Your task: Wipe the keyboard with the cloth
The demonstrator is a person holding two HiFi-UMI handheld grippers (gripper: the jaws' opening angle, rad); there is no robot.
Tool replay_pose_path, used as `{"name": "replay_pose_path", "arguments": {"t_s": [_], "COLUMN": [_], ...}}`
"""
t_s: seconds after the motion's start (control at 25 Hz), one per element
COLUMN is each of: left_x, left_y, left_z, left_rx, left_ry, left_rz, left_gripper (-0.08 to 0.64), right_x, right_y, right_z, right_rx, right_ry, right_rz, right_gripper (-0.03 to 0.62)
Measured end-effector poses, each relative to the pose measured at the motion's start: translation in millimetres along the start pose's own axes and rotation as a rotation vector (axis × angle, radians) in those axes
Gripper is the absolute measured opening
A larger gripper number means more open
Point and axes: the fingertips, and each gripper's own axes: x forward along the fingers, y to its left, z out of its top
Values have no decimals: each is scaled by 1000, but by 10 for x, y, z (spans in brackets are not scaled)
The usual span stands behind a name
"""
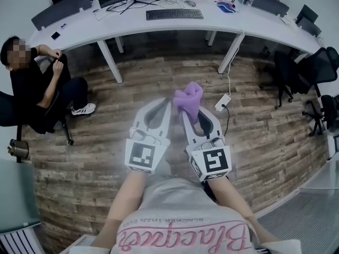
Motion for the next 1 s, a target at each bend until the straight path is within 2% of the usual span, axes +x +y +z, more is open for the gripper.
{"name": "replay_pose_path", "arguments": {"t_s": [0.16,0.56,1.0], "left_x": [320,969,1312], "left_y": [353,1056,1535], "left_z": [-4,-116,-198], "left_rx": [-22,-22,-16], "left_ry": [1,-7,-18], "left_rz": [-9,-66,-69], "left_gripper": [8,8,7], "right_x": [448,1436,1985], "right_y": [-141,-400,-486], "right_z": [74,165,173], "right_rx": [-10,-25,-21], "right_ry": [1,-13,-18], "right_rz": [-15,-65,-90], "right_gripper": [91,91,91]}}
